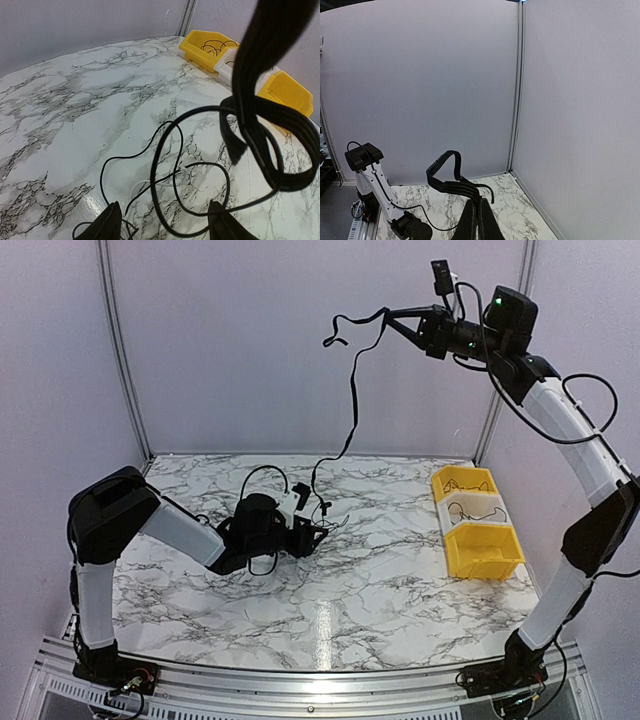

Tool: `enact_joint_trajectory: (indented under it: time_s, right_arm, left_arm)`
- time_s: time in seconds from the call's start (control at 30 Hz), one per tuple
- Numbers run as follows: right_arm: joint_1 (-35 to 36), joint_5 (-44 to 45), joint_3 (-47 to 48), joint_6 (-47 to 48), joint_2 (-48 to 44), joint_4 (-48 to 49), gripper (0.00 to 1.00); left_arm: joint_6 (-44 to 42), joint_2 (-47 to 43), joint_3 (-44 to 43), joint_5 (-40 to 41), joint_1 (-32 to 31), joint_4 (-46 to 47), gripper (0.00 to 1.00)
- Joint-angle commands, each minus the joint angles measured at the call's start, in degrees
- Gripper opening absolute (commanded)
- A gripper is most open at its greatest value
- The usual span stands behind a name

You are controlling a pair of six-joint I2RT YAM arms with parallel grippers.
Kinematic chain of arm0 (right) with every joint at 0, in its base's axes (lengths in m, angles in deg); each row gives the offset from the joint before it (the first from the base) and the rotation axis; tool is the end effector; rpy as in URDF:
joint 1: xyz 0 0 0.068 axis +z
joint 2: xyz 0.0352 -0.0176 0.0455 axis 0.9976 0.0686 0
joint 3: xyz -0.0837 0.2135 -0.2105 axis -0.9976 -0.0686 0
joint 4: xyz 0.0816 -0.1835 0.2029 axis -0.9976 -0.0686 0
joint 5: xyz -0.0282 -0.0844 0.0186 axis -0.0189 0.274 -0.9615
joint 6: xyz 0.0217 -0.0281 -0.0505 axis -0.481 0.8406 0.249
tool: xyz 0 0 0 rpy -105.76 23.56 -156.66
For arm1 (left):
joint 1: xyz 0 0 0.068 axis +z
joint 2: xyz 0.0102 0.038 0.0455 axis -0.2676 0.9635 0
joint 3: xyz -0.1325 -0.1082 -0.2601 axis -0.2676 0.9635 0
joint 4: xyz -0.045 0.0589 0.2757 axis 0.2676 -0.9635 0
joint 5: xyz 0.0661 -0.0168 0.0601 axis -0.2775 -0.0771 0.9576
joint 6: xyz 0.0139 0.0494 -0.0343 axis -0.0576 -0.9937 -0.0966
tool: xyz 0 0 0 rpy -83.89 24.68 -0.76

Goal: Untangle the cables

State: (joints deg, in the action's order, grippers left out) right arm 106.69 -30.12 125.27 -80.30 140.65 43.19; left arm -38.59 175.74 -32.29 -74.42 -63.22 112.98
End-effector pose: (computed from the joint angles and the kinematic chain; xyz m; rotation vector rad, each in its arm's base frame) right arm 0.3514 0.1731 0.5813 -0.9736 1.1965 1.0485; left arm 0.3074 -0.3426 0.1509 0.6447 1.7675 -0.7791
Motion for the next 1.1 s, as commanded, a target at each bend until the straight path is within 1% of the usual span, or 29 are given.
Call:
enact_joint_trajectory:
  time_s: [0.0, 0.2, 0.37, 0.5, 0.57, 0.67, 0.73, 0.9, 1.07]
  right_arm:
    - [0.4, -0.8, -0.9, -0.8, -0.8, 0.8, 0.0]
    - [0.5, -1.0, -1.8, -1.2, -0.9, 1.1, 0.0]
    - [0.4, -1.2, -1.6, -1.4, -0.9, 1.3, 0.0]
    - [0.5, -1.2, -1.4, -1.5, -1.0, 1.3, 0.0]
    - [0.4, -1.2, -1.3, -1.5, -1.0, 1.2, 0.0]
    - [0.5, -1.3, -1.3, -1.4, -1.0, 1.1, 0.0]
    - [0.5, -1.3, -1.3, -1.3, -1.0, 1.0, 0.0]
    - [0.5, -1.3, -1.4, -1.4, -0.7, 1.2, 0.0]
    - [0.5, -1.6, -2.0, -1.9, -0.5, 1.7, 0.0]
  left_arm:
    - [2.8, 2.2, -2.0, -2.1, -0.2, 8.0, 0.6]
    - [6.2, 6.1, -5.6, -2.3, 0.0, 11.2, 0.55]
    - [7.7, 11.4, -12.3, -2.8, 0.1, 11.4, 0.52]
    - [9.7, 14.8, -17.0, -3.8, 0.5, 11.4, 0.41]
    - [10.5, 15.8, -18.3, -4.4, 0.5, 11.4, 0.33]
    - [11.2, 16.5, -19.4, -5.3, 0.5, 11.8, 0.26]
    - [11.7, 16.5, -19.5, -5.7, 0.6, 12.3, 0.26]
    - [13.4, 15.8, -18.6, -7.7, 0.5, 14.6, 0.35]
    - [17.2, 16.4, -19.5, -10.8, 0.6, 17.6, 0.39]
